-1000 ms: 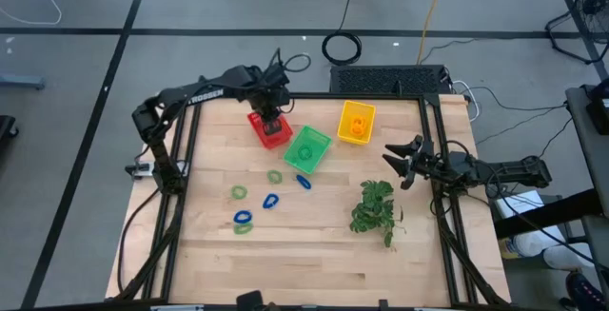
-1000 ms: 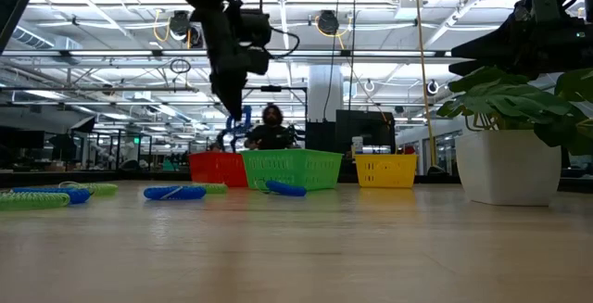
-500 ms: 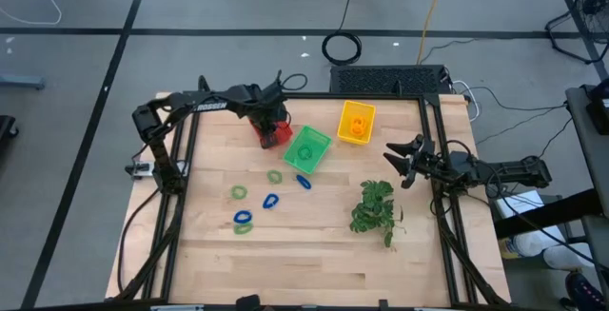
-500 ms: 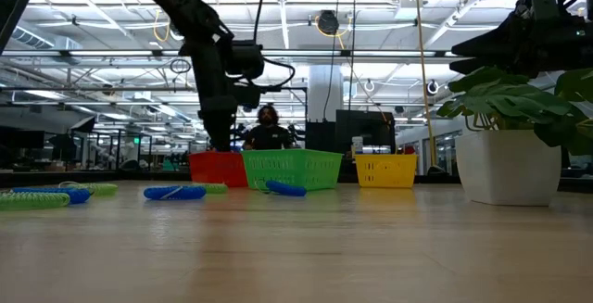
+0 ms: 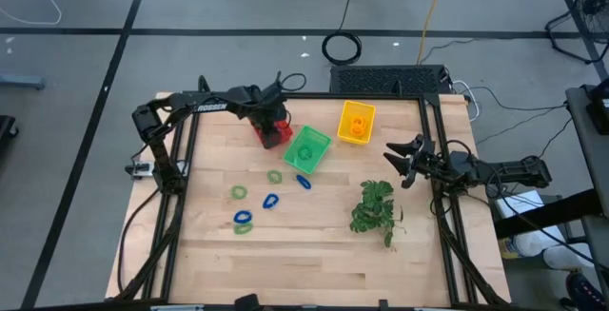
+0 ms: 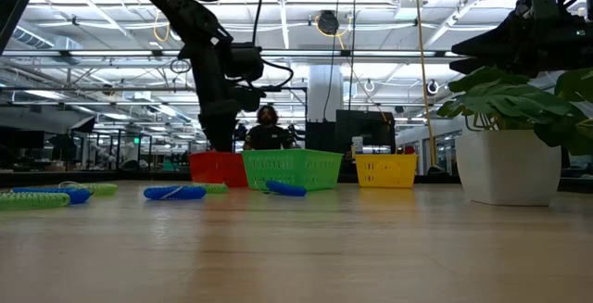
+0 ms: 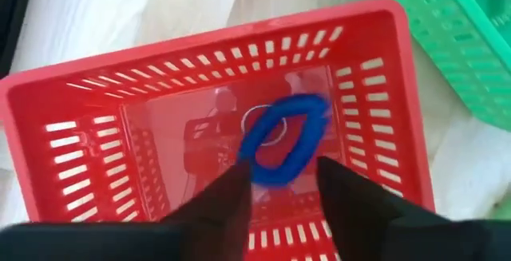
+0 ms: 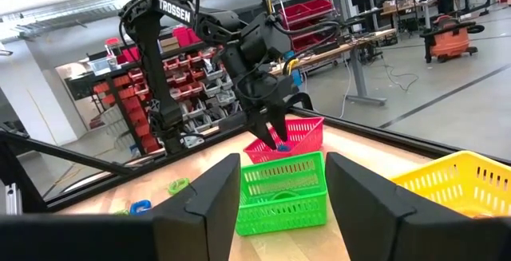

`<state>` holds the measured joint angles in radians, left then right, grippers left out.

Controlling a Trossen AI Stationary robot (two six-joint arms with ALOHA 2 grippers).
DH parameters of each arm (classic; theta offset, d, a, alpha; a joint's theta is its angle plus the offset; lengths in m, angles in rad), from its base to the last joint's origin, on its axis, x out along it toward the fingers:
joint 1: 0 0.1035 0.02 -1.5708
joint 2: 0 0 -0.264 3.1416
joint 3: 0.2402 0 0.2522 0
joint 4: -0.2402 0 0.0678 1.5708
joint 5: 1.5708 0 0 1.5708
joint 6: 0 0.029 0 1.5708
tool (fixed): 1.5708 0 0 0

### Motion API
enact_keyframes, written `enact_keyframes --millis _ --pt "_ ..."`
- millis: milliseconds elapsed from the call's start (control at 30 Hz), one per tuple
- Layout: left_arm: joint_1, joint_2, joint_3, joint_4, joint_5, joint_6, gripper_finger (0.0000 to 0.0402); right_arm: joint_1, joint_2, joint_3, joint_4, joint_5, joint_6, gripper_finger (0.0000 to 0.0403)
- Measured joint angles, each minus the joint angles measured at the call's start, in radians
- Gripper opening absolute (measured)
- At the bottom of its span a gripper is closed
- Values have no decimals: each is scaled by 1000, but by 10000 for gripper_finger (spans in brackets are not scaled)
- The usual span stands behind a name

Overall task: Sort spring keychains
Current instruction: Put the green spring keychain into the green bin

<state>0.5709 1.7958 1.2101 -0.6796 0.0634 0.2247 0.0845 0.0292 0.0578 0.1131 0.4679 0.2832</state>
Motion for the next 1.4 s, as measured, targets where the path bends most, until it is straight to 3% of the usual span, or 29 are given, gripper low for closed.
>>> enact_keyframes --millis 233,433,667,900,1400 --pt "-33 -94 9 -3 -93 -27 273 0 0 0 0 0 0 173" --pt "-109 -237 11 -35 -223 -71 326 0 0 0 1 0 0 173" --pt "-245 -344 11 -145 -251 -214 337 0 0 -1 1 0 0 174" --pt "-427 -360 11 -266 -290 -414 337 0 0 -1 2 0 0 170" --pt "-734 -350 11 -610 -290 -1058 337 0 0 -1 2 0 0 172"
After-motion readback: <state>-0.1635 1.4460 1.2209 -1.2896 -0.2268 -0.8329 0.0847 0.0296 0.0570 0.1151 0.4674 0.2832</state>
